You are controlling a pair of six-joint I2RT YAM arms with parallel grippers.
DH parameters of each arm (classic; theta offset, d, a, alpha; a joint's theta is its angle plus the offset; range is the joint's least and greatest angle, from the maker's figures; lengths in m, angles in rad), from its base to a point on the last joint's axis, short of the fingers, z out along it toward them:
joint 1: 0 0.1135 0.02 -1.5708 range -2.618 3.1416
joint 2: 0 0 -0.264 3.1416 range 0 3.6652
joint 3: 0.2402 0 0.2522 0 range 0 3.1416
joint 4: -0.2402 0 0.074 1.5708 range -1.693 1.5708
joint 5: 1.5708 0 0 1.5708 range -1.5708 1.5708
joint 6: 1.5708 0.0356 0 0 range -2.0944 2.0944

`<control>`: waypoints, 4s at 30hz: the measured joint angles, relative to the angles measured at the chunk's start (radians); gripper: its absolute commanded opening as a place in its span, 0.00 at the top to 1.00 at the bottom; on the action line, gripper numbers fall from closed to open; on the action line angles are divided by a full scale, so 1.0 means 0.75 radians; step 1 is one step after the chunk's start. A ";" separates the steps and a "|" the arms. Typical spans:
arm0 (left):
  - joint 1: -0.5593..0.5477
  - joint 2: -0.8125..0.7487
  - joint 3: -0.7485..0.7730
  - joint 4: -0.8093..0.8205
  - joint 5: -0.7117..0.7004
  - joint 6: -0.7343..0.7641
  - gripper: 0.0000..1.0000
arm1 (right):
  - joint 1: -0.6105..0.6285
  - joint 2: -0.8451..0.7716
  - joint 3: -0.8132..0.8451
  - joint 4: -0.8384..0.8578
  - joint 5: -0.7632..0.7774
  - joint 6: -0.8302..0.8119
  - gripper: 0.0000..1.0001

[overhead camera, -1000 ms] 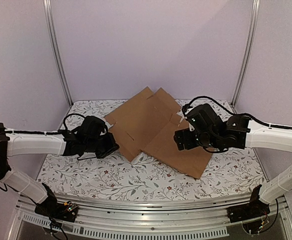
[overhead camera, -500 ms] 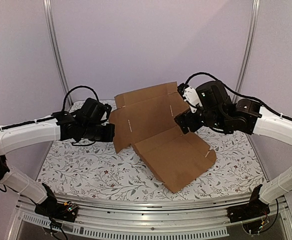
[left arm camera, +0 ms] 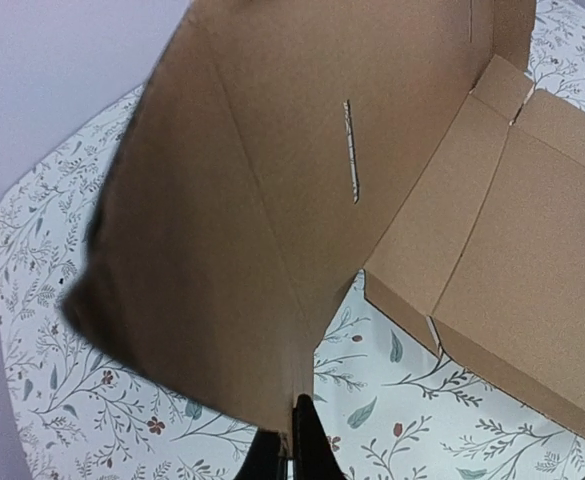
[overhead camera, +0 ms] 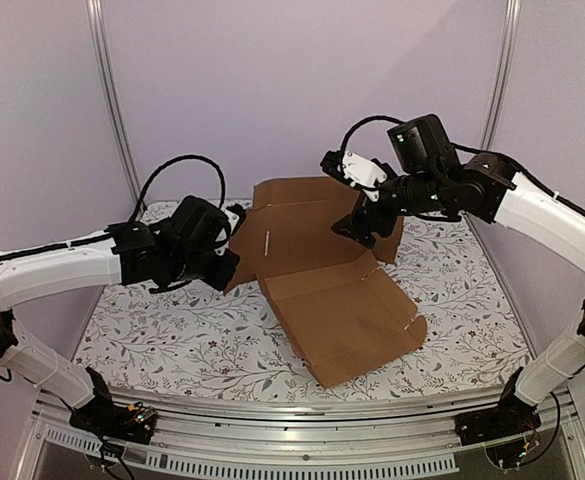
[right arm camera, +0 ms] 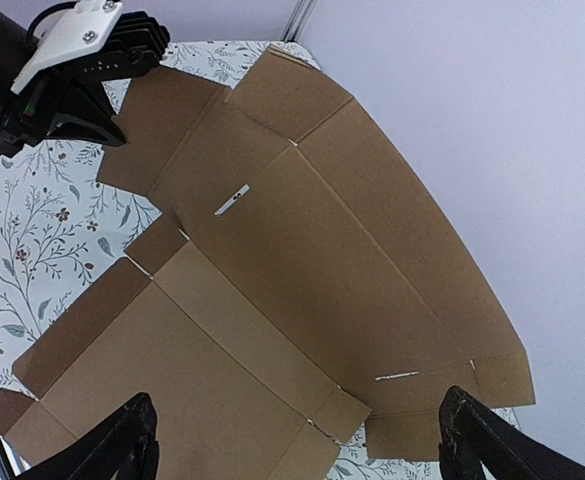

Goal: Fold the paper box

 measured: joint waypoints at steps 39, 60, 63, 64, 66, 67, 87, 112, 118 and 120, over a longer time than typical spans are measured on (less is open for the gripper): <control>-0.265 -0.155 -0.115 0.168 -0.290 0.468 1.00 | -0.241 0.429 0.551 -0.381 -0.243 -0.416 0.70; -0.192 -0.252 -0.172 0.269 -0.202 0.268 0.89 | -0.160 0.346 0.461 -0.332 -0.239 -0.366 1.00; -0.191 -0.254 -0.179 0.285 -0.170 0.212 0.86 | -0.118 0.323 0.431 -0.305 -0.174 -0.318 1.00; -0.191 -0.258 -0.188 0.290 -0.165 0.197 0.85 | -0.107 0.320 0.426 -0.299 -0.158 -0.304 1.00; -0.189 -0.280 -0.227 0.309 -0.154 0.157 0.83 | -0.083 0.313 0.413 -0.282 -0.125 -0.268 1.00; -0.187 -0.298 -0.255 0.318 -0.148 0.135 0.82 | -0.076 0.309 0.403 -0.276 -0.116 -0.256 1.00; -0.060 -0.506 -0.503 0.426 0.076 -0.192 0.65 | -0.006 0.248 0.212 -0.179 0.014 -0.137 1.00; -0.054 -0.874 -0.322 0.213 0.100 -0.168 0.41 | 0.056 0.207 0.577 -0.275 0.139 0.002 1.00; -0.053 -0.933 -0.245 0.238 0.216 -0.136 0.37 | 0.056 0.117 0.530 -0.262 0.110 0.089 1.00; -0.053 -0.935 -0.217 0.256 0.257 -0.131 0.41 | 0.056 0.092 0.485 -0.252 0.092 0.115 1.00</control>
